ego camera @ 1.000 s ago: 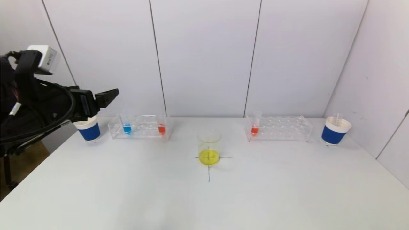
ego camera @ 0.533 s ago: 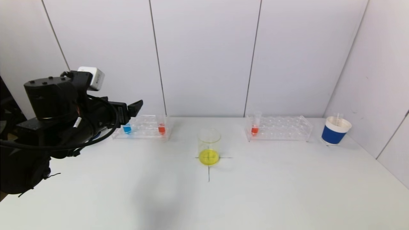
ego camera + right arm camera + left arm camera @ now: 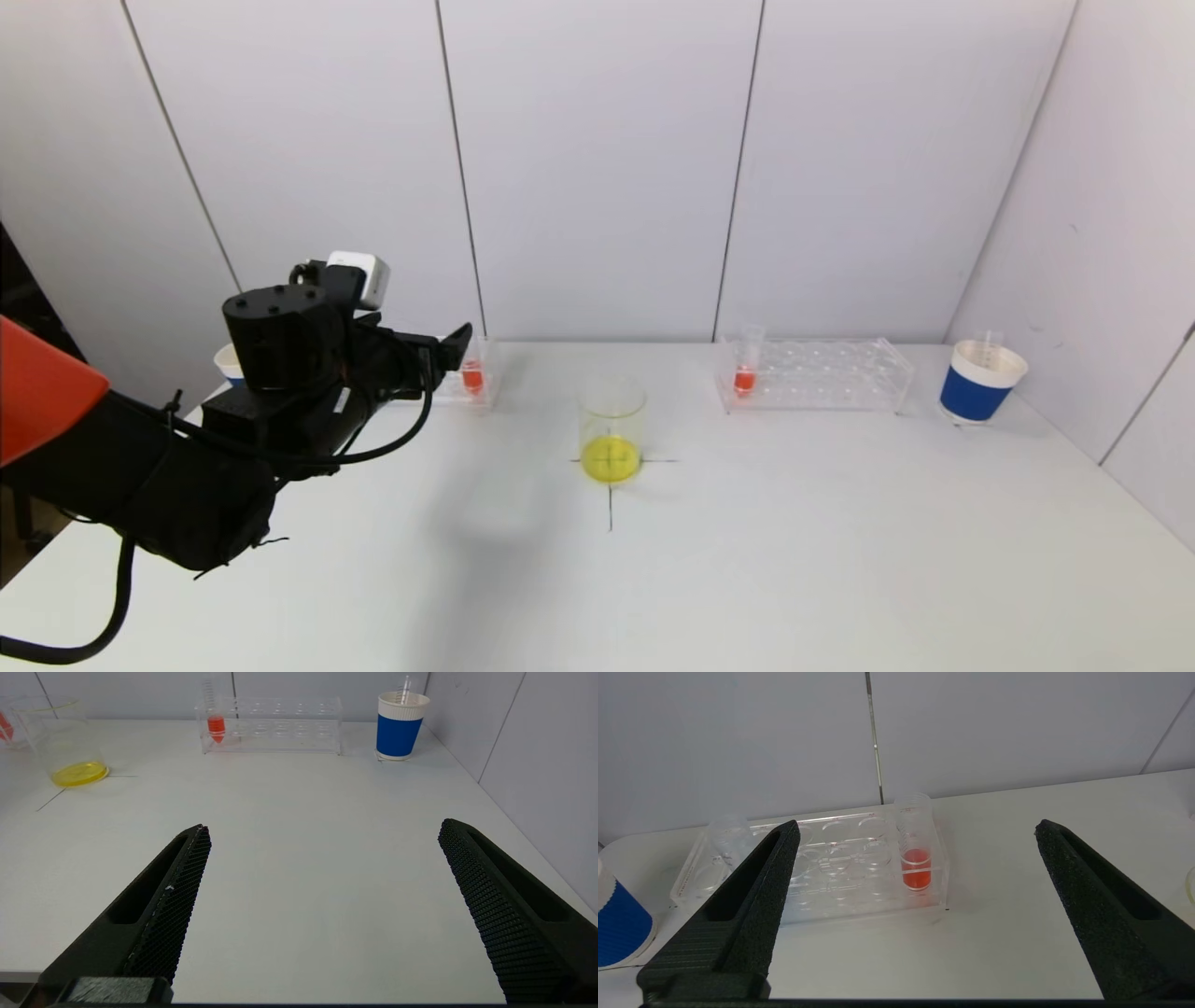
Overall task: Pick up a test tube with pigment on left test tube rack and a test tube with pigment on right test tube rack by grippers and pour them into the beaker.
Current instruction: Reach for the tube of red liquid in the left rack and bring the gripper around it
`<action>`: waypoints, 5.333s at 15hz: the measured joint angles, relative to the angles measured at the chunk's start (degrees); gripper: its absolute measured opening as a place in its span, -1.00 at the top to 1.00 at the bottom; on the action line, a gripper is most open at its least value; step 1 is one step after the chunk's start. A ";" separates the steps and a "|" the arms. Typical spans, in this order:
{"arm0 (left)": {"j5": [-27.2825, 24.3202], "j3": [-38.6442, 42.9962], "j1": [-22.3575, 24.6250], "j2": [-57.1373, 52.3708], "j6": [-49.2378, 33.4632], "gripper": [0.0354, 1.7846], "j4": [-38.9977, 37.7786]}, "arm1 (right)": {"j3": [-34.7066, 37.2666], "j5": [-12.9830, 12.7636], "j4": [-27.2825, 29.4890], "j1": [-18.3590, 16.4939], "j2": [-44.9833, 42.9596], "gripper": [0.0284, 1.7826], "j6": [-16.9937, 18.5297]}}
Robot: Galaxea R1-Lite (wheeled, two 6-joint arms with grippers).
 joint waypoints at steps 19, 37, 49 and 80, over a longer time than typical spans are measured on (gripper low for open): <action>5.27 -7.27 -0.66 19.35 -0.76 -0.98 -14.88 | 0.02 -0.02 0.00 0.00 0.00 -0.99 0.00; 5.16 -15.52 -0.33 24.37 -4.62 -0.98 -11.41 | 0.02 -0.02 0.00 0.00 0.00 -0.99 0.00; 5.07 -20.86 0.17 27.06 -4.64 -0.98 -8.94 | 0.02 -0.02 0.00 0.00 0.00 -0.99 -0.02; 4.74 -25.05 0.43 32.31 -3.96 -0.98 -11.73 | 0.02 0.00 -0.02 0.00 0.00 -0.99 -0.02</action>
